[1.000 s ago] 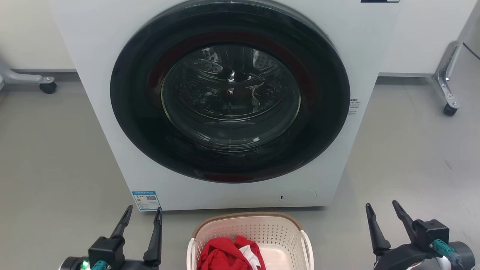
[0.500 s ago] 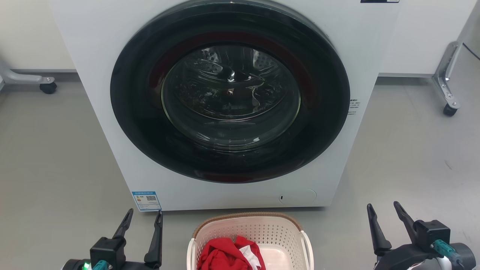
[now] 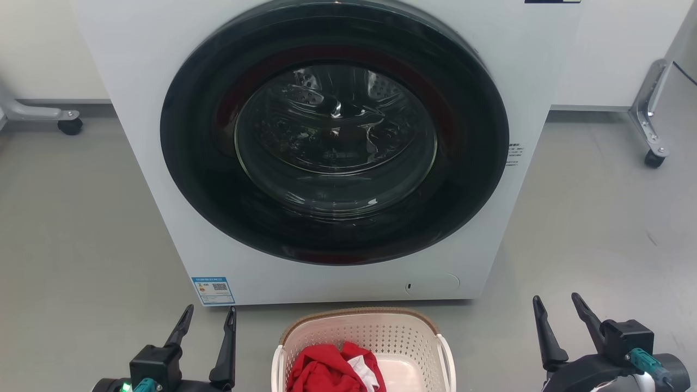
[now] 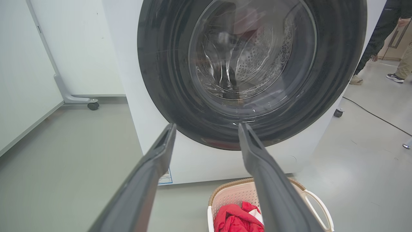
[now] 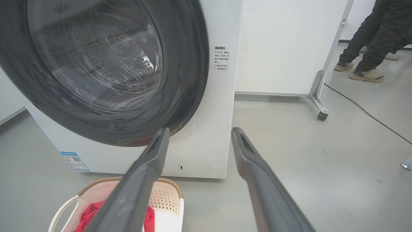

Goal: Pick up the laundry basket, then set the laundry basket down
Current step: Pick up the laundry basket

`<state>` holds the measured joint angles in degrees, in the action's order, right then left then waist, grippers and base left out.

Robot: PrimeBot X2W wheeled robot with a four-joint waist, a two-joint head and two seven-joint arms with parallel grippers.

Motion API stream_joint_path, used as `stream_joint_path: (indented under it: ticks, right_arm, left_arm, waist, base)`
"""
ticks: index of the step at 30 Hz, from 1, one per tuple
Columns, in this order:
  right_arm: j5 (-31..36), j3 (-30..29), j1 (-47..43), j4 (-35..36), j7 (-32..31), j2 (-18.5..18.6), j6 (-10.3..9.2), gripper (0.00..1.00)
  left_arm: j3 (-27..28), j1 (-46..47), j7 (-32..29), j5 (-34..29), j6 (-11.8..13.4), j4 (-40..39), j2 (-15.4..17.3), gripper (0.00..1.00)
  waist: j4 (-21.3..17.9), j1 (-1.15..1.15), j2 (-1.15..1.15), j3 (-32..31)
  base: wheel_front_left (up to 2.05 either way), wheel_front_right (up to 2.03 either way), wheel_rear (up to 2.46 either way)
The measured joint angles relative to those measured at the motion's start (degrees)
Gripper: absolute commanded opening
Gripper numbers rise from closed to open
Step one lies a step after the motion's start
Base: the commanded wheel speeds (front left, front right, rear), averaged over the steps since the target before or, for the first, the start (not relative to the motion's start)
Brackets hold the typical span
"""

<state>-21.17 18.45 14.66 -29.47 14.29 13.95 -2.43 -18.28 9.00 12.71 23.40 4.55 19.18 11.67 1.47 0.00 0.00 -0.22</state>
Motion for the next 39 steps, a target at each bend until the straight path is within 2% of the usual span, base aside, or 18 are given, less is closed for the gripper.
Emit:
stream_joint_path:
  ticks: [17,39]
  right_arm:
    - [0.01,-0.37,0.1,2.34,0.0,-0.49,-0.01,1.0]
    - [1.11,-0.58,8.01,5.31,0.01,-1.7,-0.71,1.0]
  left_arm:
    - [0.3,0.19,-0.08,0.32,0.02,-2.42,-0.05,1.0]
    - [1.08,9.49,-1.11,1.3,-0.53,-3.97,-1.2,1.0]
  waist:
    - [0.04,0.0,0.0,4.86]
    - [-0.36,0.01,0.01,21.83]
  base:
    - [0.0,0.0,0.0]
    - [0.0,0.0,0.0]
